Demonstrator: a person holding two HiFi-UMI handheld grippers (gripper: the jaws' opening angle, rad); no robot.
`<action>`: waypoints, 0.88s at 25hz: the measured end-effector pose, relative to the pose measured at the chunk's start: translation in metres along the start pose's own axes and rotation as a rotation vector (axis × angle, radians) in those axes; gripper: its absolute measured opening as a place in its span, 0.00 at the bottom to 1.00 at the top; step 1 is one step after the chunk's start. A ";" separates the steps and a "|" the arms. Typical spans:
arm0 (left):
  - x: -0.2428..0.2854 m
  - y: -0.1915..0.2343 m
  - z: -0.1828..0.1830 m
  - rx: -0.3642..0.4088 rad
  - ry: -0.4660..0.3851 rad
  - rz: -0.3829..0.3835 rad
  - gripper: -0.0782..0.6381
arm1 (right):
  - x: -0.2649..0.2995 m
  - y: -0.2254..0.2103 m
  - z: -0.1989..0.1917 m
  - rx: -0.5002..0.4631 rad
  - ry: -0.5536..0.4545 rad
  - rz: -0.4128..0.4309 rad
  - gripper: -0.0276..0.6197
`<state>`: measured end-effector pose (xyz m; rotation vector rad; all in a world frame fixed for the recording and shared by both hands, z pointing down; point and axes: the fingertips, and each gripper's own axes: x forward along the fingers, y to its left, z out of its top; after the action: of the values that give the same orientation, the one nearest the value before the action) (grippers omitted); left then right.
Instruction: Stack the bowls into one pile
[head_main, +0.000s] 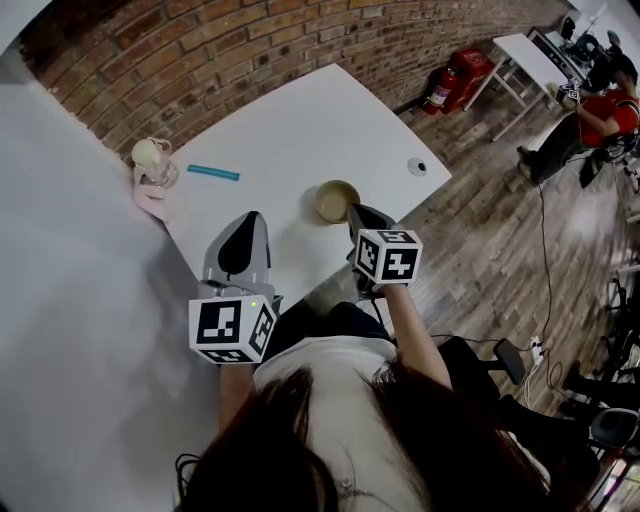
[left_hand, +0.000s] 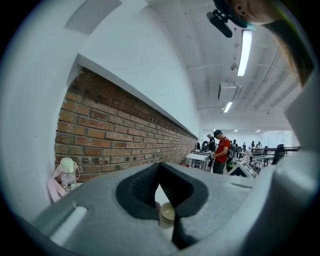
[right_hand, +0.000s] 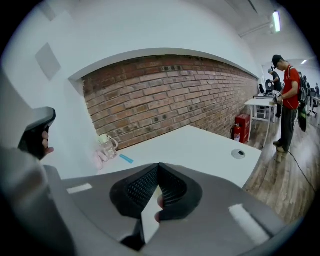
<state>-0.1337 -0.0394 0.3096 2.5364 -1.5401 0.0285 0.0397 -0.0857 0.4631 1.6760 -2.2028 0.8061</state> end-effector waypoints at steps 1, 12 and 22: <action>0.002 -0.002 0.001 0.000 -0.001 0.000 0.11 | -0.002 0.000 0.003 -0.014 -0.009 0.001 0.05; 0.027 -0.034 0.006 0.004 -0.011 0.041 0.11 | -0.033 -0.018 0.044 -0.167 -0.138 0.038 0.05; 0.032 -0.073 -0.006 0.000 0.007 0.078 0.11 | -0.067 -0.031 0.067 -0.263 -0.266 0.104 0.04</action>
<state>-0.0540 -0.0343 0.3086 2.4717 -1.6359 0.0470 0.0976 -0.0763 0.3826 1.6267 -2.4622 0.3081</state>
